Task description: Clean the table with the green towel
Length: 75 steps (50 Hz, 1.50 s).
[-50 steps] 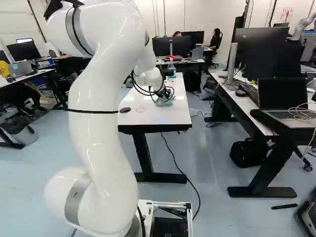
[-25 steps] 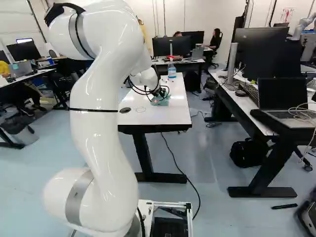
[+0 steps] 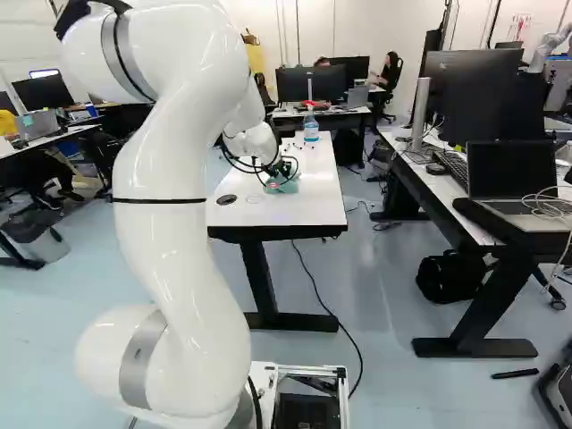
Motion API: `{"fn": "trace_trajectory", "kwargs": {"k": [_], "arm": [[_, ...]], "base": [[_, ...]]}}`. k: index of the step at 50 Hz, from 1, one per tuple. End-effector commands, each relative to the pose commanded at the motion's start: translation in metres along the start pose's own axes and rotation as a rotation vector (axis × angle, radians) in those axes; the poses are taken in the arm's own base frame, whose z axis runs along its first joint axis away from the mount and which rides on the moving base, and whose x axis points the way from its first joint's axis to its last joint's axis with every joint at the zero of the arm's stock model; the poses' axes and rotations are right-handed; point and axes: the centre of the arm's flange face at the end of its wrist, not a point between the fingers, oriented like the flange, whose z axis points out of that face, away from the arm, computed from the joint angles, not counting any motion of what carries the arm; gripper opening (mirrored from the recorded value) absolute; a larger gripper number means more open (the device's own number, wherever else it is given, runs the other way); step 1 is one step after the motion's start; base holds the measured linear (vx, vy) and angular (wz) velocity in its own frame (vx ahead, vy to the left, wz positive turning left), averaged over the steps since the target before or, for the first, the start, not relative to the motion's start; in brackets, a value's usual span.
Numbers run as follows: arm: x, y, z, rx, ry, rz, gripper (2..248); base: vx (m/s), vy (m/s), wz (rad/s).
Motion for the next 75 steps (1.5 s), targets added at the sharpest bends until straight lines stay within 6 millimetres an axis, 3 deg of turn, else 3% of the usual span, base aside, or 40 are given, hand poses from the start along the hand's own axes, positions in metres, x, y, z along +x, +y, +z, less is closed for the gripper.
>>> {"fn": "trace_trajectory", "kwargs": {"k": [22, 40, 54, 75], "arm": [[-0.023, 0.022, -0.024, -0.025, -0.023, 0.028, 47], [-0.027, 0.052, -0.027, -0.06, -0.025, 0.067, 47], [-0.016, 0.067, -0.015, -0.074, -0.014, 0.081, 47], [0.009, 0.061, 0.014, -0.065, 0.013, 0.068, 47]], "base": [[0.0, 0.0, 0.0], [0.0, 0.0, 0.0], [0.0, 0.0, 0.0], [0.0, 0.0, 0.0]]}}
